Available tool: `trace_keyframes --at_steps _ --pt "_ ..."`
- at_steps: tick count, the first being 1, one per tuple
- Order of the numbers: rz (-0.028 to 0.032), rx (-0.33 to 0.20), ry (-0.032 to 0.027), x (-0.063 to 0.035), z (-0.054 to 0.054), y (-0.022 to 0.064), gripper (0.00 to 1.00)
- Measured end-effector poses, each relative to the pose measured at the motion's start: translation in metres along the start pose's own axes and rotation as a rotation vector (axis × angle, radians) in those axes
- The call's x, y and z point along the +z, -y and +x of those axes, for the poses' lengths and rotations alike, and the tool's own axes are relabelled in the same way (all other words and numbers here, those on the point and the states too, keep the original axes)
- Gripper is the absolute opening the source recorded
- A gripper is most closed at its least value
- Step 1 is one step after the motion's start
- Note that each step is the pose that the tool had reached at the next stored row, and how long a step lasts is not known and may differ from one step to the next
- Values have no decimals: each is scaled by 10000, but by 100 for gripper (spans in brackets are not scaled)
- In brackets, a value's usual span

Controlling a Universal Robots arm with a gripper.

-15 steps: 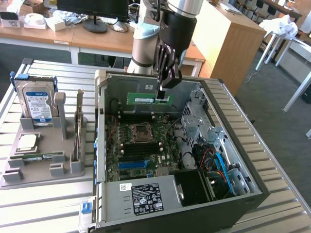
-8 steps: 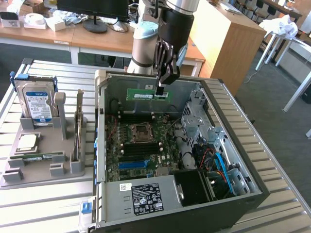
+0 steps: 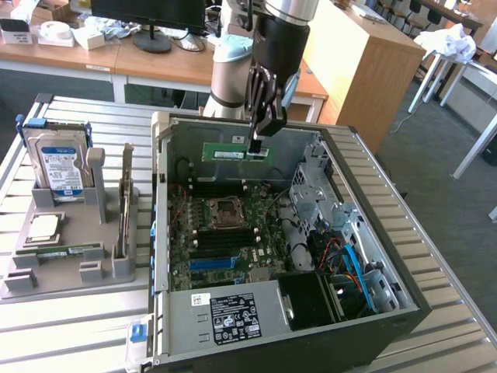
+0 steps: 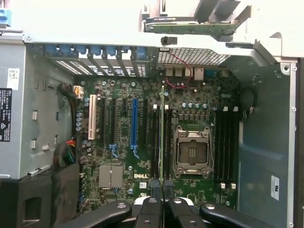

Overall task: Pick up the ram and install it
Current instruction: 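Pick up the ram and move it above insertion slot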

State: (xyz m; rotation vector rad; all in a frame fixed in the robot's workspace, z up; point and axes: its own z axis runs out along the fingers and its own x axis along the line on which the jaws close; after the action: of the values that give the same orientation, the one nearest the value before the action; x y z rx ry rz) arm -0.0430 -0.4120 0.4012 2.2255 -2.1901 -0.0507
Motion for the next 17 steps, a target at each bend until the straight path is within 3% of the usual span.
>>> trace_keyframes --at_steps 8,17 --pt "2 -1 45 86 1 3 12" --pt "1 -3 56 183 2 7 12"
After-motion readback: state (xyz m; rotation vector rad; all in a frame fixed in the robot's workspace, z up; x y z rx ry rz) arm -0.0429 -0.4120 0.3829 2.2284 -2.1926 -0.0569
